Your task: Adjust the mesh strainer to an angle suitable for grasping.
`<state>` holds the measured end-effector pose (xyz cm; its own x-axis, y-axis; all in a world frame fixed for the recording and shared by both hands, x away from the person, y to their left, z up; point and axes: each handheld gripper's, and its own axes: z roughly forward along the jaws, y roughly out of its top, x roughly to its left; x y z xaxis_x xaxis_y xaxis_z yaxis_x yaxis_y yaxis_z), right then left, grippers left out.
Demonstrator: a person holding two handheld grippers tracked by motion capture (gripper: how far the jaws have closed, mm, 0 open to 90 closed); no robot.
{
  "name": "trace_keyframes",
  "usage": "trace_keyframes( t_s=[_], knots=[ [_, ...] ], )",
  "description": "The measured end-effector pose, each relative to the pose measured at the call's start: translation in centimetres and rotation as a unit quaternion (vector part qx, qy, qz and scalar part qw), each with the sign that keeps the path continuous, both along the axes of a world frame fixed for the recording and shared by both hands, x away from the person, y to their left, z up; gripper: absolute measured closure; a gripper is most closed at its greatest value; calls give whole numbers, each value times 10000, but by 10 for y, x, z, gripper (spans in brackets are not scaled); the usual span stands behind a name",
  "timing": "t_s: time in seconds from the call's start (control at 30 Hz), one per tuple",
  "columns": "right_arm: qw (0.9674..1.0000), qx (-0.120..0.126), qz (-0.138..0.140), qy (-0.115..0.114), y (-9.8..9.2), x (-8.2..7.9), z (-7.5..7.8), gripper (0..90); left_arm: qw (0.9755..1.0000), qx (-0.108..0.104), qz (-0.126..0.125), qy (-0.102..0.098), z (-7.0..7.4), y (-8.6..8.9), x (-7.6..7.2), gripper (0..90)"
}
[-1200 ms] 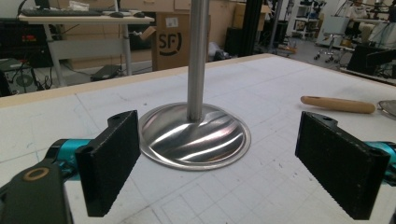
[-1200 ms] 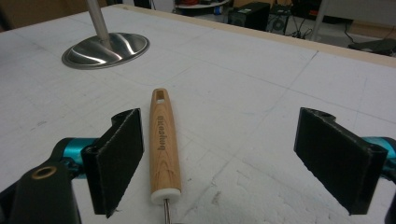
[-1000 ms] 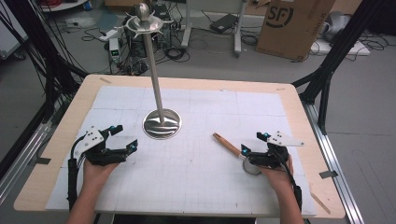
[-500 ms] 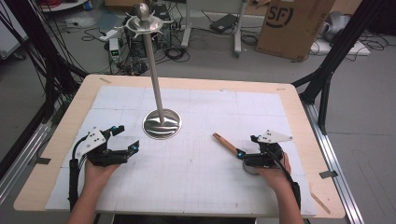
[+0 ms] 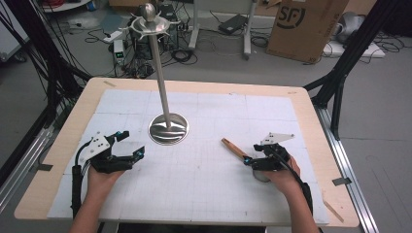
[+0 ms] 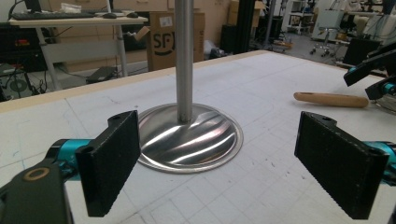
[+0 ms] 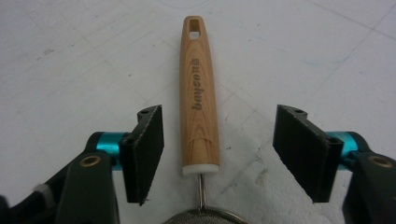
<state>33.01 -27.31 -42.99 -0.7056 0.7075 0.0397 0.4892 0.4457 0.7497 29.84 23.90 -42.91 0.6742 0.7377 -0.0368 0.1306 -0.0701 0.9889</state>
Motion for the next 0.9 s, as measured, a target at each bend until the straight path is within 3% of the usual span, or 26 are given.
trace_keyframes(
  t_s=[0.37,0.5,0.63,0.8,0.9],
  knots=[
    [9978,-374,115,541,5,4,-1,520,9999,-37,30,90,0,-1,0,148],
    [9965,-566,175,589,9,5,-3,557,9999,3,21,135,-1,-2,1,148],
    [9956,-674,265,601,12,6,-1,659,9999,-10,30,132,-1,-3,1,148],
    [9945,-809,299,586,16,6,0,668,9999,-5,24,135,-1,-2,1,149],
    [9931,-875,461,625,19,4,2,670,9999,-19,18,149,-1,-2,1,149]
  ],
)
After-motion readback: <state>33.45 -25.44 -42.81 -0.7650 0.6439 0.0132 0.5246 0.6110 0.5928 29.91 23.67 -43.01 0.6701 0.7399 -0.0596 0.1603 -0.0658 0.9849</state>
